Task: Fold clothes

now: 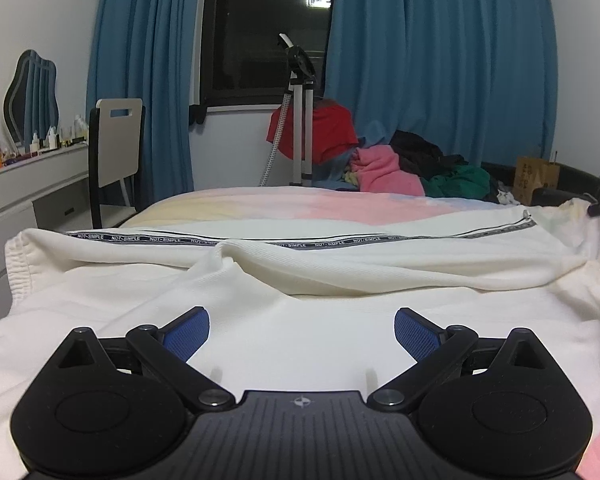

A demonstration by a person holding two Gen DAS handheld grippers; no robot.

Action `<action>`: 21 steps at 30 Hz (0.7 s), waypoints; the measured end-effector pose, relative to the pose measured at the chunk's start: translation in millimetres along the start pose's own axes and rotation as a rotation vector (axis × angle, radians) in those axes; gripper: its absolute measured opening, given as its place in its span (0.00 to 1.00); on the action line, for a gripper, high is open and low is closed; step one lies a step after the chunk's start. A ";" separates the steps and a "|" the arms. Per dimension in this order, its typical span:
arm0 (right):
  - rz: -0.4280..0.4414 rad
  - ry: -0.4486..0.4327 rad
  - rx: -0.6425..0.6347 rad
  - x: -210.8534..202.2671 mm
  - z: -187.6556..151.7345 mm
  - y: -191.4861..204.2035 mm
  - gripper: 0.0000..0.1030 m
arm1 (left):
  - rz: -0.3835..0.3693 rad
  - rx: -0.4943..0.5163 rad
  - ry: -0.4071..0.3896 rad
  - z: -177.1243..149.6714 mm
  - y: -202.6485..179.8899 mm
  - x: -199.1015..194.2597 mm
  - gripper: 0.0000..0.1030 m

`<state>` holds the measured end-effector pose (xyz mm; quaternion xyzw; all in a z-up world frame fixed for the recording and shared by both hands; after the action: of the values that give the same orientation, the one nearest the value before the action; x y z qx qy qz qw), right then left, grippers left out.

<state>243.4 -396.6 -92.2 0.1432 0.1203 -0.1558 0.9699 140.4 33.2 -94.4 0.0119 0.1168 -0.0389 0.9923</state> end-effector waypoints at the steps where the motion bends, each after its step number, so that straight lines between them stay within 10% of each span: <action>1: 0.026 0.001 0.020 -20.1 -0.5 7.1 0.73 | -0.002 0.000 0.000 0.6 -0.3 -3.0 0.97; 8: 0.150 0.018 0.019 -109.3 -27.0 26.0 0.73 | -0.028 -0.027 0.001 10.0 -6.2 -35.7 0.97; 21: 0.157 0.047 -0.049 -107.2 -35.3 30.4 0.73 | 0.117 -0.106 0.103 17.4 33.3 -83.5 0.97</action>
<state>148.1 -329.1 -87.9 0.1321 0.1354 -0.0730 0.9792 66.1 72.1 -57.6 -0.0320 0.1688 0.0260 0.9848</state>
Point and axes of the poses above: each gripper's, at about its wrist camera, not at the fingertips, and x roughly the way its jaws point, y to its left, z to its top, the point moved 2 cm from there along x, roughly the way its jaws point, and after that the axes turned 11 degrees about -y, right-handed, at the moved point
